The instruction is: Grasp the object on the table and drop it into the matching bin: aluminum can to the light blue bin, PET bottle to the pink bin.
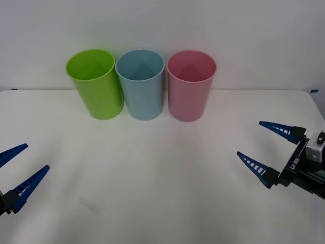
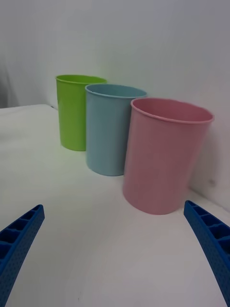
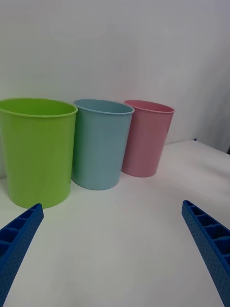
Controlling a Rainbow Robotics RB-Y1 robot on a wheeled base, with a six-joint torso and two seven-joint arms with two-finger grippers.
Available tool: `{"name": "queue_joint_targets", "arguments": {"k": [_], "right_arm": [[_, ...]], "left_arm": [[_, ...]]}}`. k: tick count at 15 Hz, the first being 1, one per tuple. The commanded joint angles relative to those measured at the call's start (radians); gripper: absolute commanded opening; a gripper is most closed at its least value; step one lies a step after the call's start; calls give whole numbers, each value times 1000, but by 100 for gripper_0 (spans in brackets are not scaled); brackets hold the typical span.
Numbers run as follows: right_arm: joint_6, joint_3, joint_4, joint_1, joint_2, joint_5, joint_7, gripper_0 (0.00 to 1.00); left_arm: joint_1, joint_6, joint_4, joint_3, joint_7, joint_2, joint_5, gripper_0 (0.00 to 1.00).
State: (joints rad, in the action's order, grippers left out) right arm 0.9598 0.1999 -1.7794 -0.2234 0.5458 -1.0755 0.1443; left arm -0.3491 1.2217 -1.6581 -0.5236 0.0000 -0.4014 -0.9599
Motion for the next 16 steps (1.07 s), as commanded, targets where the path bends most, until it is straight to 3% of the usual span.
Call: {"name": "queue_joint_targets", "arguments": {"k": [1, 6, 16], "right_arm": [[16, 24, 1, -45, -18, 8, 6, 100], [36, 52, 0, -119, -60, 11, 9, 100], [43, 55, 0, -152, -60, 31, 12, 100]], "left_arm": [[0, 0, 0, 0, 0, 0, 0, 100], [0, 0, 0, 0, 0, 0, 0, 100], [0, 0, 0, 0, 0, 0, 0, 100]]}}
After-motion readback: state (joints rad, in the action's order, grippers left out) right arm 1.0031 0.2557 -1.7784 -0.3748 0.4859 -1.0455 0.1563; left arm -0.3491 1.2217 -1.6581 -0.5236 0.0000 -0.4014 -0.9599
